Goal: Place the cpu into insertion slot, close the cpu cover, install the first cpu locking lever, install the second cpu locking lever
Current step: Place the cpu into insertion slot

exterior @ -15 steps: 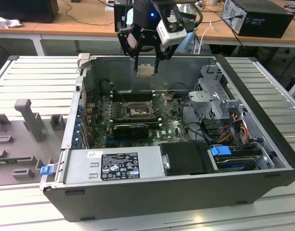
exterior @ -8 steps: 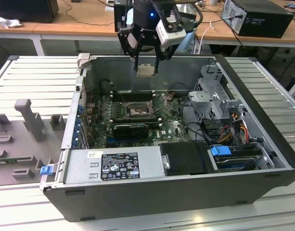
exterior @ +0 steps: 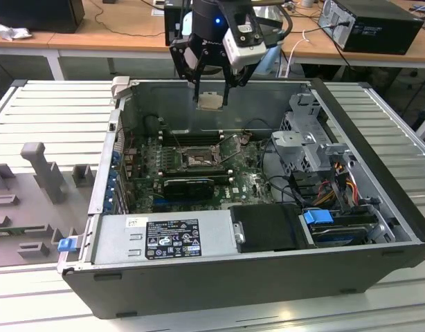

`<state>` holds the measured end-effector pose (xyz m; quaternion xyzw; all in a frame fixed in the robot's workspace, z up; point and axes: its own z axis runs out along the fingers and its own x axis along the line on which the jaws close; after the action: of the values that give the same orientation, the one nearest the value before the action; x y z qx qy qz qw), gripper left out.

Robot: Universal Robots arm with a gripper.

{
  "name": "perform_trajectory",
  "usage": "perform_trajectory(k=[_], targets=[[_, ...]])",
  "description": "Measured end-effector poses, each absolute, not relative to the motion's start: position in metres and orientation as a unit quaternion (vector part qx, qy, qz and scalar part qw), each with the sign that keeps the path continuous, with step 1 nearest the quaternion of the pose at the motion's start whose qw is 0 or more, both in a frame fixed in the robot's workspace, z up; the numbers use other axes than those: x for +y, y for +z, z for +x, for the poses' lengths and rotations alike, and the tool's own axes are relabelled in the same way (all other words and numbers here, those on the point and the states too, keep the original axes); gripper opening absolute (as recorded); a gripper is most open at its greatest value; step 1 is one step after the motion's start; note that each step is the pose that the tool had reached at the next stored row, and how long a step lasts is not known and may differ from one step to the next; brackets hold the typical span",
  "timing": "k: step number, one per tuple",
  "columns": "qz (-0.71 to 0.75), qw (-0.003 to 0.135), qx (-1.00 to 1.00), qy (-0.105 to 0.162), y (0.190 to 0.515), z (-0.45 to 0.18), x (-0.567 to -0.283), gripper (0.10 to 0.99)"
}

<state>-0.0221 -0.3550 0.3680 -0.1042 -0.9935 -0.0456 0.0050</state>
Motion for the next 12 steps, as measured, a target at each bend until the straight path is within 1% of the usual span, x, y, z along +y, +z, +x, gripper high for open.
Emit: perform_trajectory(k=[12], targets=[[-0.135, 0.003, -0.990, -0.046, 0.3680, -0.0221, -0.3550, 0.529]])
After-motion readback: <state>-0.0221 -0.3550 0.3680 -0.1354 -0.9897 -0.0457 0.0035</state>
